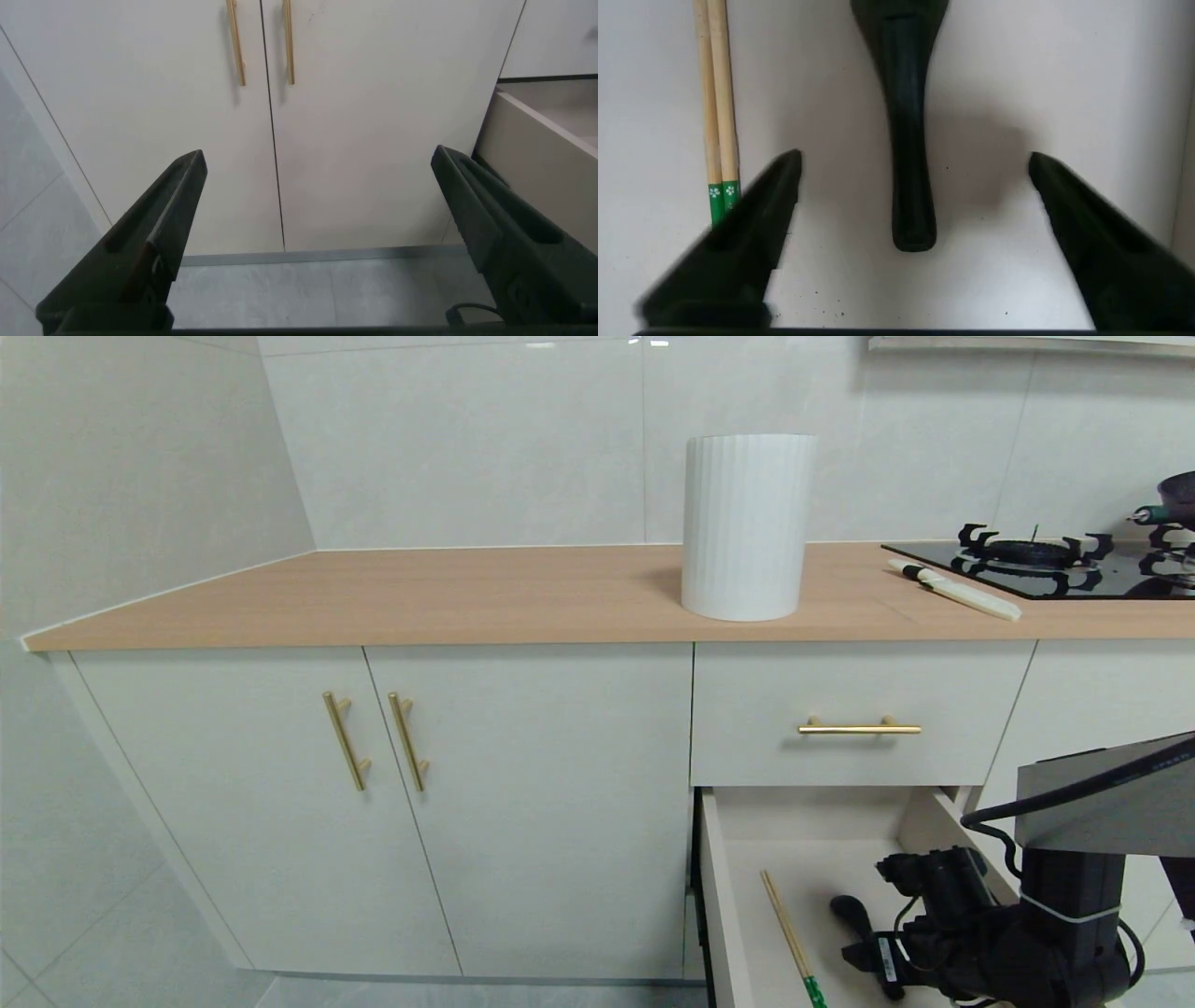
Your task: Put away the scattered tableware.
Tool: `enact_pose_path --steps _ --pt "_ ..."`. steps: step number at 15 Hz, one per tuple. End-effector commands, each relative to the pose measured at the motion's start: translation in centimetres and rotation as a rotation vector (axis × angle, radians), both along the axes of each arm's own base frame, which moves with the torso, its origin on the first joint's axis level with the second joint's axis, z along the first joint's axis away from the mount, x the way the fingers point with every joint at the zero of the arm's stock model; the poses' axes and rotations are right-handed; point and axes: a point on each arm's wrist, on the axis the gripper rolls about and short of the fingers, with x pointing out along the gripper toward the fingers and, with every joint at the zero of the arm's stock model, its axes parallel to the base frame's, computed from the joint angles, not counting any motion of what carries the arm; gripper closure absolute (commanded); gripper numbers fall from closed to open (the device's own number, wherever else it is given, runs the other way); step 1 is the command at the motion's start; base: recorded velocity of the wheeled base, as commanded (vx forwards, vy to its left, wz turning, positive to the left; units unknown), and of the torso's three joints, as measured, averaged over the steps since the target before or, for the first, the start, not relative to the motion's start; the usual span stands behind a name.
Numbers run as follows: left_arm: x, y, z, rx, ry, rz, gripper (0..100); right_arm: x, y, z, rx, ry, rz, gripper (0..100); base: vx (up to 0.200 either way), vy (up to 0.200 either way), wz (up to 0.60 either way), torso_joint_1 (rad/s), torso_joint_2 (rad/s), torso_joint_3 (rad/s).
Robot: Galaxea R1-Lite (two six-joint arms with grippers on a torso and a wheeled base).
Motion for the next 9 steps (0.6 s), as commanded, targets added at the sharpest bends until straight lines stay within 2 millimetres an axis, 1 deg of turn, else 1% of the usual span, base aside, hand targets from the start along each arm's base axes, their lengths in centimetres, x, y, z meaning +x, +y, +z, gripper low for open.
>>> enact_pose_path --steps 1,3,4,5,6,7,8,9 --pt "0.0 0.0 0.0 0.0 0.0 0.0 0 0.0 0.0 0.0 0.001 -0.002 0.0 0 0.0 0.0 0.0 0.0 0.0 0.0" --pt "0.0 0.0 0.0 0.0 0.0 0.0 0 0.0 0.1 0.0 -0.001 -0.002 0.001 0 0.0 0.0 0.0 0.0 0.0 0.0" --pt "0.0 0.0 0.0 0.0 0.0 0.0 0 -0.1 0.1 0.3 0.001 -0.007 0.001 0 0.0 0.0 0.0 0.0 0.0 0.0" --pt "0.0 0.0 0.0 0.0 0.0 0.0 0 -0.3 0.1 1.5 0.009 -0.035 0.002 0 0.0 0.0 0.0 0.0 0.0 0.0" --pt "0.0 0.0 0.0 0.0 0.0 0.0 0 -0.5 0.0 3.6 0.019 -0.081 0.001 0 0.0 0.0 0.0 0.0 0.0 0.0" --pt "0.0 0.0 0.0 0.0 0.0 0.0 0 -0.7 -0.1 4.3 0.024 -0.096 0.0 0 0.0 0.0 0.0 0.0 0.0 0.0" --pt "0.0 0.0 0.0 0.0 0.0 0.0 0 -1.4 -0.3 7.2 0.034 -0.136 0.001 0 0.0 0.0 0.0 0.0 0.0 0.0" --pt "0.0 0.0 0.0 0.0 0.0 0.0 0 -1.8 -0.5 8.6 0.036 -0.144 -0.002 0 0.0 0.0 0.0 0.0 0.0 0.0"
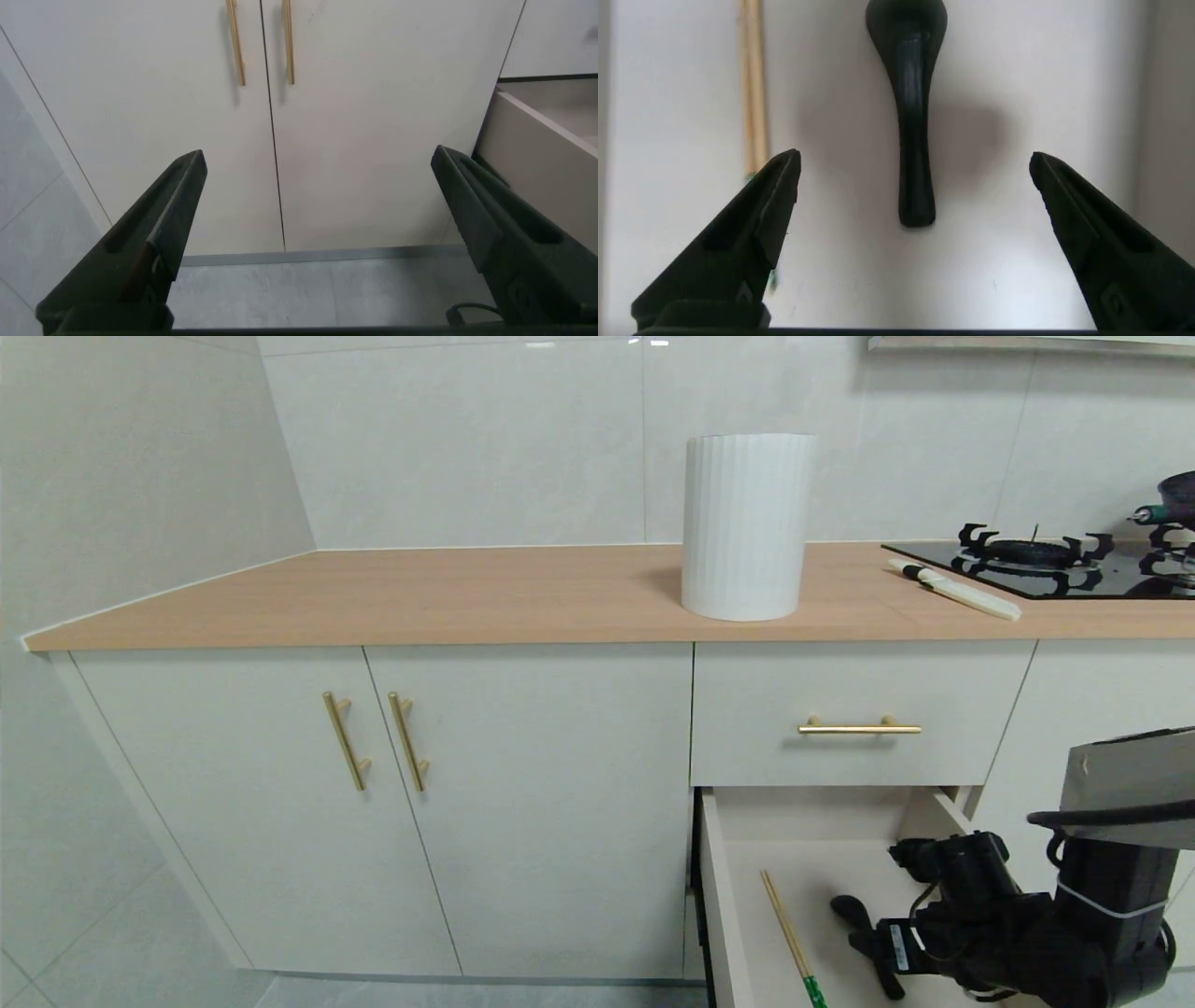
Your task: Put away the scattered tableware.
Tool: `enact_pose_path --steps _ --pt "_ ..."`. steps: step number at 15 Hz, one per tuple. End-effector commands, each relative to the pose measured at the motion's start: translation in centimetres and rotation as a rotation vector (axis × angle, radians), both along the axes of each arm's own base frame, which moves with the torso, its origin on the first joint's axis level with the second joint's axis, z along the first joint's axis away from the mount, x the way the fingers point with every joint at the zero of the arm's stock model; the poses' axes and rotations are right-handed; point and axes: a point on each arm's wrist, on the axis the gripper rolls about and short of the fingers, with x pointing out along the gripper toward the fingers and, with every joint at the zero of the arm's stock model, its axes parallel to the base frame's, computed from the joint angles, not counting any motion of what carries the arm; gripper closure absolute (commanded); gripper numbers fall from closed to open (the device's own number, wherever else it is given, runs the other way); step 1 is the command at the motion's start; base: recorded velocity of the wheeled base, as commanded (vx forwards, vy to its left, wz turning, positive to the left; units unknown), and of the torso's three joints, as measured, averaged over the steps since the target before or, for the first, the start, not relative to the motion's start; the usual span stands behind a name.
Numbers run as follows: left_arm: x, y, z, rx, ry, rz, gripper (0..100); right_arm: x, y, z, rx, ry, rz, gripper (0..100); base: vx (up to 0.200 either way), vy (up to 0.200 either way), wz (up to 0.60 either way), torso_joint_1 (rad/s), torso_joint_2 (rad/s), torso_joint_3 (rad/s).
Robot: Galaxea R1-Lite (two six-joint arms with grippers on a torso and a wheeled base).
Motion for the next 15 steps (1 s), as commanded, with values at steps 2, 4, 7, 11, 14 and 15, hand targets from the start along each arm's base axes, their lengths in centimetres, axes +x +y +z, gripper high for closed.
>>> enact_pose_path --steps 2,4,7,11,14,15 --pt "0.0 0.0 0.0 0.0 0.0 0.0 0 -1.4 -0.6 7.1 0.027 -0.121 -0.007 0 0.0 0.0 0.0 0.0 0.0 0.0" --pt "0.0 0.0 0.0 0.0 0.0 0.0 0 -2.2 -0.7 9.3 0.035 -0.163 -0.006 0 0.0 0.0 0.0 0.0 0.0 0.0" --pt "0.0 0.0 0.0 0.0 0.0 0.0 0 -3.9 -0.8 13.2 0.047 -0.215 0.008 0 0.0 0.0 0.0 0.0 0.0 0.0" --pt "0.0 0.0 0.0 0.0 0.0 0.0 0 -7.3 -0.8 18.1 0.112 -0.198 0.097 0 -0.05 0.0 0.0 0.001 0.0 0.001" --pt "0.0 0.0 0.0 0.0 0.0 0.0 0 -8.1 -0.6 18.6 0.119 -0.186 0.121 0 -0.2 0.0 0.0 0.007 0.01 0.005" --pt "0.0 0.0 0.0 0.0 0.0 0.0 0 -8.1 -0.5 18.6 0.118 -0.184 0.127 0 -0.2 0.0 0.0 -0.002 0.01 0.007"
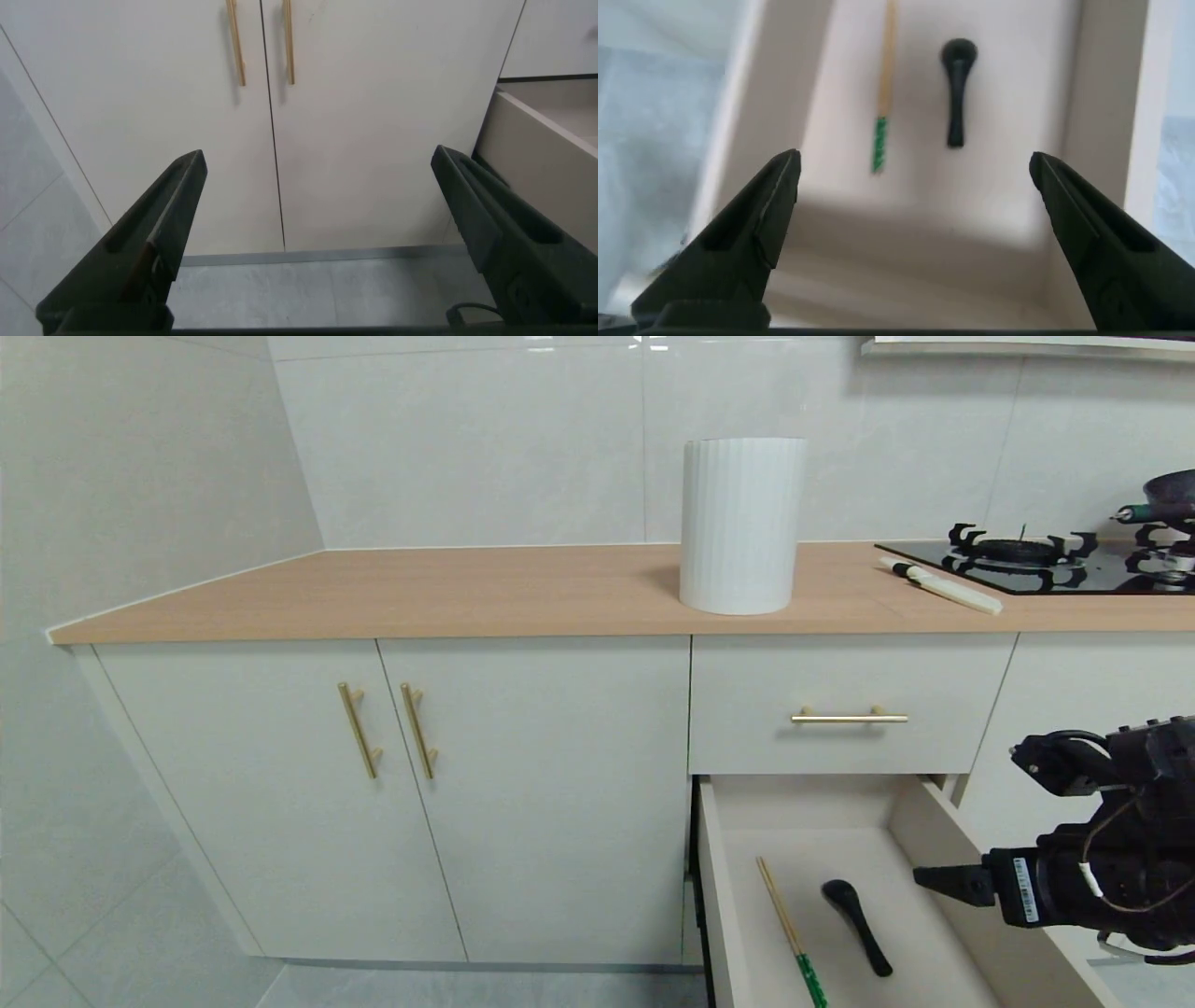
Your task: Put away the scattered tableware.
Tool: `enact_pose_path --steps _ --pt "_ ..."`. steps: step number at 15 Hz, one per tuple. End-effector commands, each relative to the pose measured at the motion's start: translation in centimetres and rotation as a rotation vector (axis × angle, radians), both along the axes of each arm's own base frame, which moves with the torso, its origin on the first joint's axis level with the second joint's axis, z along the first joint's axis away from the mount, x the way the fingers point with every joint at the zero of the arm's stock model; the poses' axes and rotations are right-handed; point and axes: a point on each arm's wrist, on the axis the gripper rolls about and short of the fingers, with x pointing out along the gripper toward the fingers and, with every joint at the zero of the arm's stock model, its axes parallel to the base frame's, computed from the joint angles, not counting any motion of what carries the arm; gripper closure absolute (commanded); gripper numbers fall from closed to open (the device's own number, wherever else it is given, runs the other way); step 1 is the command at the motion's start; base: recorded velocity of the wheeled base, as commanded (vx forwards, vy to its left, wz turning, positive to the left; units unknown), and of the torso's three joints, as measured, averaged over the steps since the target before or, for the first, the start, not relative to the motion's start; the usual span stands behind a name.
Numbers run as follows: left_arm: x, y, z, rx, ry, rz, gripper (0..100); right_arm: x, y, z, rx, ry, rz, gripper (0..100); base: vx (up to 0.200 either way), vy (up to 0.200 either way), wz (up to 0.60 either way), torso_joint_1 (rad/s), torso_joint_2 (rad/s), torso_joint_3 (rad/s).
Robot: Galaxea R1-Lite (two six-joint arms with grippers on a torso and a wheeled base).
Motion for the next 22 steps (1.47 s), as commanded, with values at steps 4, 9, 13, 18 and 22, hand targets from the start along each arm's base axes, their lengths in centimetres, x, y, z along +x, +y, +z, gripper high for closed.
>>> enact_pose_path --steps 4,9,13,18,22 --pt "0.0 0.0 0.0 0.0 0.0 0.0 0 -1.0 0.5 0.4 -0.007 0.009 0.044 0 -0.15 0.0 0.0 0.001 0.0 0.004" --pt "0.0 0.0 0.0 0.0 0.0 0.0 0 -3.4 1.4 -1.3 -0.147 0.182 0.242 0 0.0 0.0 0.0 0.0 0.0 0.0" --pt "0.0 0.0 0.0 0.0 0.0 0.0 0 -5.4 2.3 -2.7 -0.232 0.324 0.392 0 0.0 0.0 0.0 0.0 0.0 0.0" --pt "0.0 0.0 0.0 0.0 0.0 0.0 0 -4.6 2.9 -4.7 -0.291 0.455 0.413 0 0.0 0.0 0.0 0.0 0.0 0.0" --pt "0.0 0.0 0.0 0.0 0.0 0.0 0 -3.0 3.5 -5.8 -0.303 0.514 0.312 0 0.0 0.0 0.0 0.0 0.0 0.0"
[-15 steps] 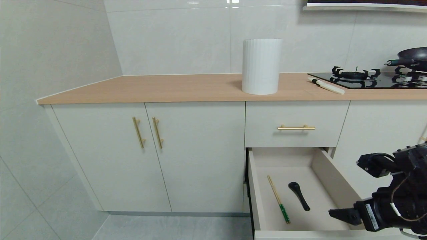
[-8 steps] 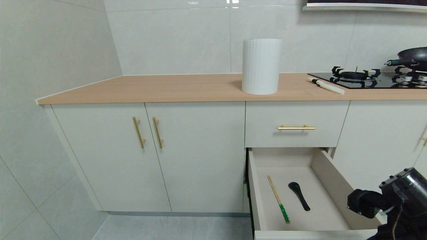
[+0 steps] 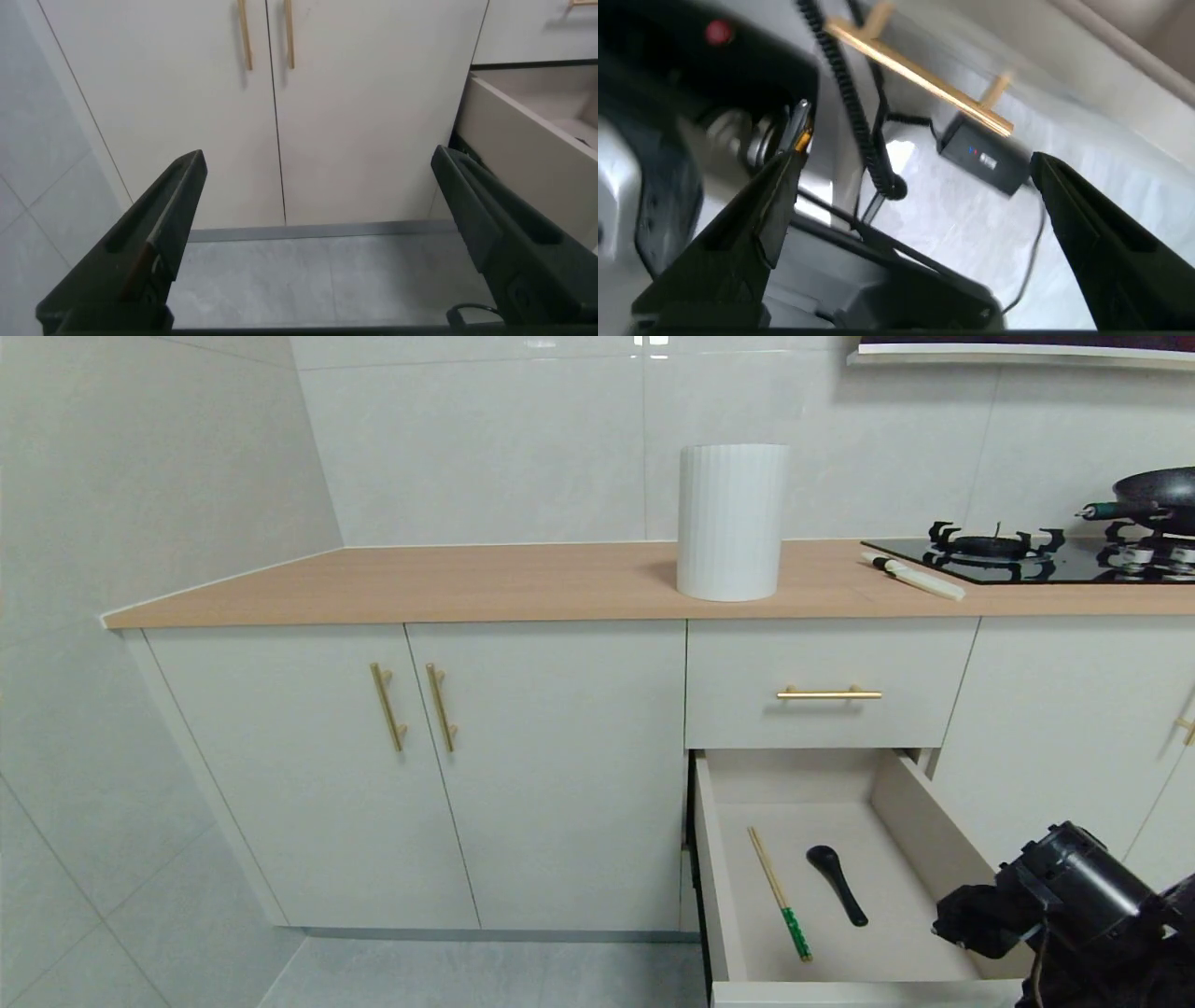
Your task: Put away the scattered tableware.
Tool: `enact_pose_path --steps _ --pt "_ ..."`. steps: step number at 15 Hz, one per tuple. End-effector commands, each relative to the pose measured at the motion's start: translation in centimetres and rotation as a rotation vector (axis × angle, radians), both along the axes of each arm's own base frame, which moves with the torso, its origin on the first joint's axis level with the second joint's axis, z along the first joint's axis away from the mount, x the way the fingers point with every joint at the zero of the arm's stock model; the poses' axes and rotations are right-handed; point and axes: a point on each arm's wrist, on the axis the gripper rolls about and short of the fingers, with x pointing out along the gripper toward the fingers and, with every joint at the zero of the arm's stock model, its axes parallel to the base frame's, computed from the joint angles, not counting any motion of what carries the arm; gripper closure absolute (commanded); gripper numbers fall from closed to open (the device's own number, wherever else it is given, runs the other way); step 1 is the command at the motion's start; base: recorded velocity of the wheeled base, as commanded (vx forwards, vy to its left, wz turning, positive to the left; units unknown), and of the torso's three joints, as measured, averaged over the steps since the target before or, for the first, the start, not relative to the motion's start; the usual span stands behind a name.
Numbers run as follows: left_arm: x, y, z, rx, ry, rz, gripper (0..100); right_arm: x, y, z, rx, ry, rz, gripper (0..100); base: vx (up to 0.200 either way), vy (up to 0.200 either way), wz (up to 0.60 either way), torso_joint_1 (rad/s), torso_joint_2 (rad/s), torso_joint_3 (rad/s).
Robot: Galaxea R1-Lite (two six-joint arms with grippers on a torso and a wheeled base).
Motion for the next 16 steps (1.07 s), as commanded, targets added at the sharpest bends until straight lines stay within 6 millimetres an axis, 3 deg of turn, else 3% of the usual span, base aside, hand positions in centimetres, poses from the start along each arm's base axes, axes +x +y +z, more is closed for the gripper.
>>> enact_pose_path --steps 1,10,16 --pt "0.0 0.0 0.0 0.0 0.0 0.0 0 1.2 0.6 -1.0 -0.024 0.048 -0.044 0 0.0 0.0 0.0 0.0 0.0 0.0" --pt "0.0 0.0 0.0 0.0 0.0 0.0 0 4.8 2.2 -1.7 -0.041 0.032 -0.333 0 0.0 0.0 0.0 0.0 0.0 0.0" --pt "0.0 0.0 0.0 0.0 0.0 0.0 0 6.0 2.6 -1.8 -0.05 -0.003 -0.408 0 0.0 0.0 0.0 0.0 0.0 0.0"
